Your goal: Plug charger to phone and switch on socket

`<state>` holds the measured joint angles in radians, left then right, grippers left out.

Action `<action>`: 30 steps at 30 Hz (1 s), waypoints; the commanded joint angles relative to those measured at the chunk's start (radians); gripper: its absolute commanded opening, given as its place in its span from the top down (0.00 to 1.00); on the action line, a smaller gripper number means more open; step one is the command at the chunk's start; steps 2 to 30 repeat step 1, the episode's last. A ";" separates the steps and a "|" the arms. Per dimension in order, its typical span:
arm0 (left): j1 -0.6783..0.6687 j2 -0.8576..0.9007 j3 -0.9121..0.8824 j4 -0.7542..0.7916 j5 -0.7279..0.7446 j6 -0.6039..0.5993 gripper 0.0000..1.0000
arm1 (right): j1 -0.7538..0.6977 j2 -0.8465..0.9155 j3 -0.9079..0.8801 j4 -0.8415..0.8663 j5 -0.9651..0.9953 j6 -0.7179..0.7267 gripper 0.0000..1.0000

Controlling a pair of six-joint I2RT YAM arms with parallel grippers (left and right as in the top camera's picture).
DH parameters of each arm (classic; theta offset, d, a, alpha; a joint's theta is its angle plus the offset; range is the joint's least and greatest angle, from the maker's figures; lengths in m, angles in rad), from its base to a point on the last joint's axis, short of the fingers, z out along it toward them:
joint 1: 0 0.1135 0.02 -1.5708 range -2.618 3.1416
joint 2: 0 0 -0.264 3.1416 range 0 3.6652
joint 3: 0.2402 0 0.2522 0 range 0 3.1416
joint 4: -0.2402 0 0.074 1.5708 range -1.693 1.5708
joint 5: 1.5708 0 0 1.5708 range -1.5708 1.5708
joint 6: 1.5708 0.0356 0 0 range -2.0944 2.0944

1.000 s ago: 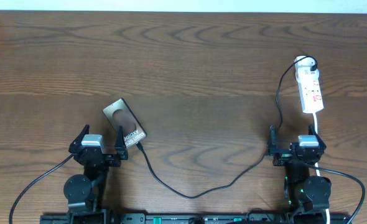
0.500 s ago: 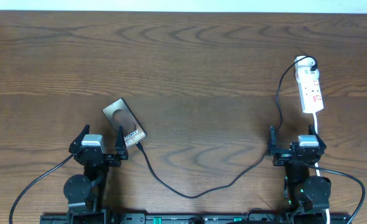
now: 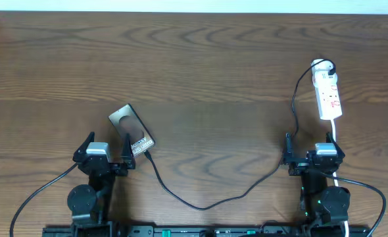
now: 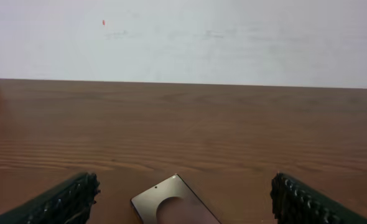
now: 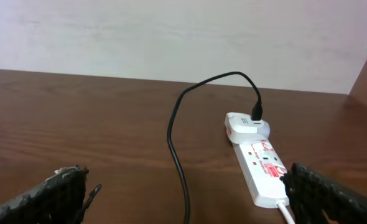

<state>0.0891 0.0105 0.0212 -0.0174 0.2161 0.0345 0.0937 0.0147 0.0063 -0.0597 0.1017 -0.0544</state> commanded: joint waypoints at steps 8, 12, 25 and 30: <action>0.003 -0.006 -0.016 -0.031 0.046 0.017 0.09 | -0.008 -0.009 -0.001 -0.004 0.008 0.016 0.01; 0.003 -0.006 -0.016 -0.031 0.046 0.017 0.09 | -0.008 -0.009 -0.001 -0.004 0.008 0.016 0.01; 0.003 -0.006 -0.016 -0.031 0.046 0.017 0.09 | -0.008 -0.009 -0.001 -0.004 0.008 0.016 0.01; 0.003 -0.006 -0.016 -0.031 0.046 0.017 0.09 | -0.008 -0.009 -0.001 -0.004 0.008 0.016 0.01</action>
